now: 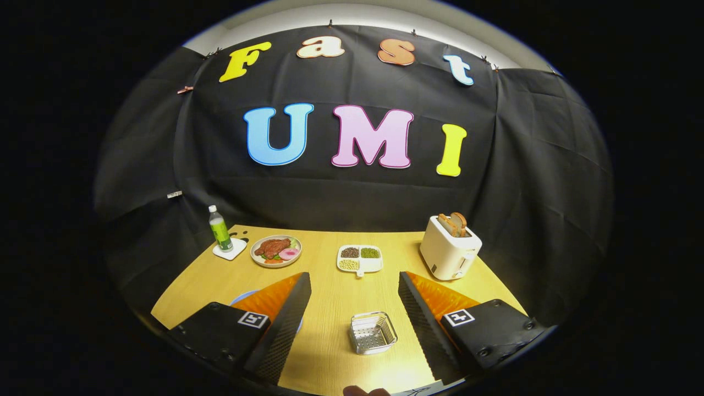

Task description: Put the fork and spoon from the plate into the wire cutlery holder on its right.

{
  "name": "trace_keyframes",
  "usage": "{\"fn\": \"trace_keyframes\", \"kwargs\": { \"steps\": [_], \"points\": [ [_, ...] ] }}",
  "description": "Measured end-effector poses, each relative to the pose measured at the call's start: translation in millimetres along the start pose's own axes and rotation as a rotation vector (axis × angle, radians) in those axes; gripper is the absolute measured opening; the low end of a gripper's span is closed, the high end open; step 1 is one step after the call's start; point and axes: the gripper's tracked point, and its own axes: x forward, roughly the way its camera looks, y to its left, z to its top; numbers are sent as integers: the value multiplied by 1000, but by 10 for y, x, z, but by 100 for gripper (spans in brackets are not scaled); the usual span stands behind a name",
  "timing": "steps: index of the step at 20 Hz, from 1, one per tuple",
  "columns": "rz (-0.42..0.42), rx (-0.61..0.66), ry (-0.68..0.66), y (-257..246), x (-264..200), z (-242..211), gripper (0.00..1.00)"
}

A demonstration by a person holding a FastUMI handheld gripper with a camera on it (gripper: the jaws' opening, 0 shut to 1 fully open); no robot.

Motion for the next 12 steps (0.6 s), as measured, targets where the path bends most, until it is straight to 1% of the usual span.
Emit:
{"fn": "trace_keyframes", "kwargs": {
  "steps": [4, 5, 9, 12],
  "points": [
    [65, -13, 7, 228, 85, -19, 99],
    [83, -29, 28, 315, 122, -94, 99],
    [201, -105, 112, 789, 193, -398, 99],
    [280, -153, 189, 1121, 272, -725, 99]
  ]
}}
